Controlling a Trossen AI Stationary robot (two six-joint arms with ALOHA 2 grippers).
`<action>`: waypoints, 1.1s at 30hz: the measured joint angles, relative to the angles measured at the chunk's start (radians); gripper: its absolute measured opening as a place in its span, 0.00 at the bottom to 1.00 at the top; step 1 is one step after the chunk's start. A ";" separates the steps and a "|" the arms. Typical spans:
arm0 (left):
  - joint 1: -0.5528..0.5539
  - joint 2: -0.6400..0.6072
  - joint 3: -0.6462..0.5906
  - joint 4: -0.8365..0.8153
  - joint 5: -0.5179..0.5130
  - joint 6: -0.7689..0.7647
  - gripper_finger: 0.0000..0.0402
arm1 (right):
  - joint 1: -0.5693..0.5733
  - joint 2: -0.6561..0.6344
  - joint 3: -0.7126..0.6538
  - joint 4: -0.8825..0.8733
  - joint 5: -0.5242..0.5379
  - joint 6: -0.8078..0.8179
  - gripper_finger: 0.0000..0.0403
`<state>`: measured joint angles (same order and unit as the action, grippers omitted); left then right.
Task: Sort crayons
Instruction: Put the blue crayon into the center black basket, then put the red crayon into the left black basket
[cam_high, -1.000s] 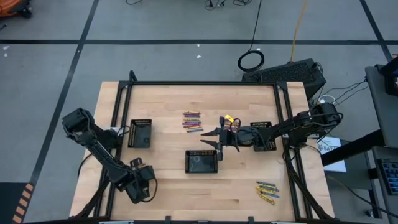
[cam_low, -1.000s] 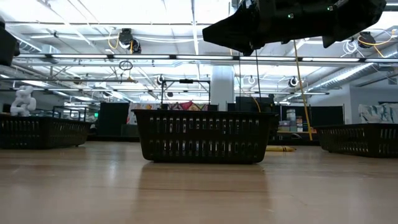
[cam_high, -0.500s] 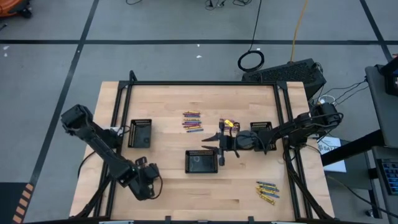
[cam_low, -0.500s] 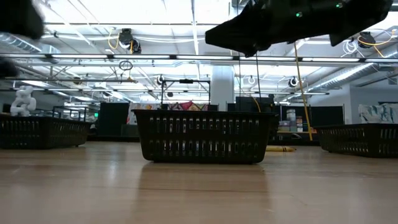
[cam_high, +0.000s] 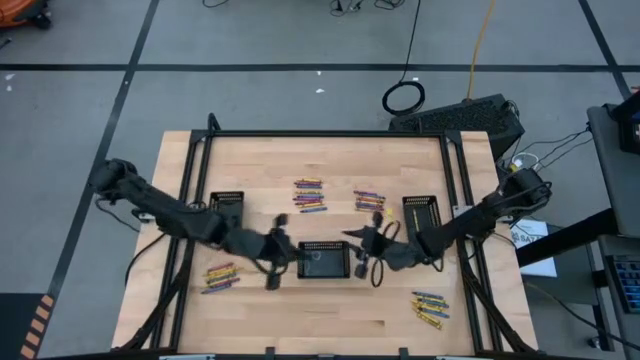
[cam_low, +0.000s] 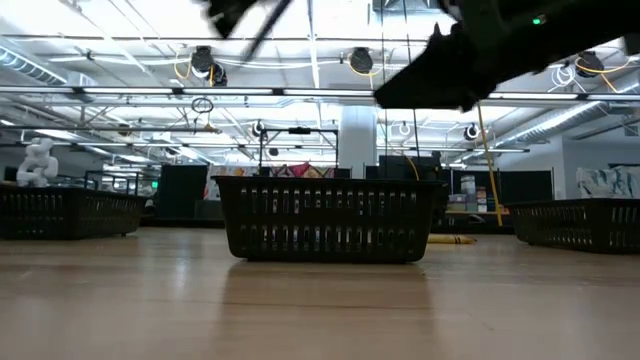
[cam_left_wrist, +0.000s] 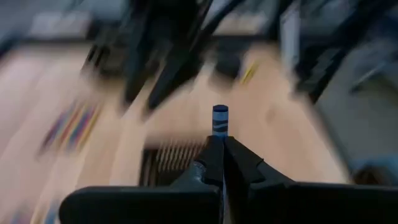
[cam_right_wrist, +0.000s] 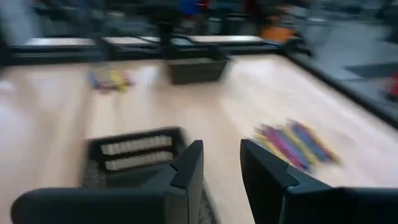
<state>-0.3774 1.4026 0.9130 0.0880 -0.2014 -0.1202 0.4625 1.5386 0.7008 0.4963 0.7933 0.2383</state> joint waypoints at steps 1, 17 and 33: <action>0.025 0.025 0.000 0.059 0.049 0.044 0.00 | 0.023 -0.012 0.000 -0.022 0.052 0.012 0.23; 0.189 0.388 0.141 -0.082 0.277 0.075 0.00 | 0.160 -0.060 0.001 -0.090 0.317 0.012 0.23; 0.196 0.370 0.173 -0.237 0.269 0.106 0.00 | 0.107 -0.058 0.001 -0.098 0.332 0.025 0.23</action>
<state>-0.1812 1.7725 1.0859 -0.1494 0.0673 -0.0144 0.5694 1.4803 0.7013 0.3981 1.1255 0.2630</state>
